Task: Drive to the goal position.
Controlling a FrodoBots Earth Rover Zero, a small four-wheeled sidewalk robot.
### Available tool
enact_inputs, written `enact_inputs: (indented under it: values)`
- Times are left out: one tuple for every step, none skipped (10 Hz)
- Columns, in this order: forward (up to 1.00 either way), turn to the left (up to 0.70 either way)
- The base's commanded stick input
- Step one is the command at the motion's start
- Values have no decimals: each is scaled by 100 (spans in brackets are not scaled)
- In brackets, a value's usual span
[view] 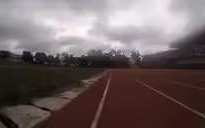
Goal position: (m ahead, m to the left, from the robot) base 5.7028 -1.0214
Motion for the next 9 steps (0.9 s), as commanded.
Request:
enact_inputs:
  values:
    - [70, 0]
    - [70, -1]
    - [70, -20]
    - [70, -35]
    - [70, -35]
    - [70, -35]
    - [70, -35]
    - [70, -35]
    - [70, -35]
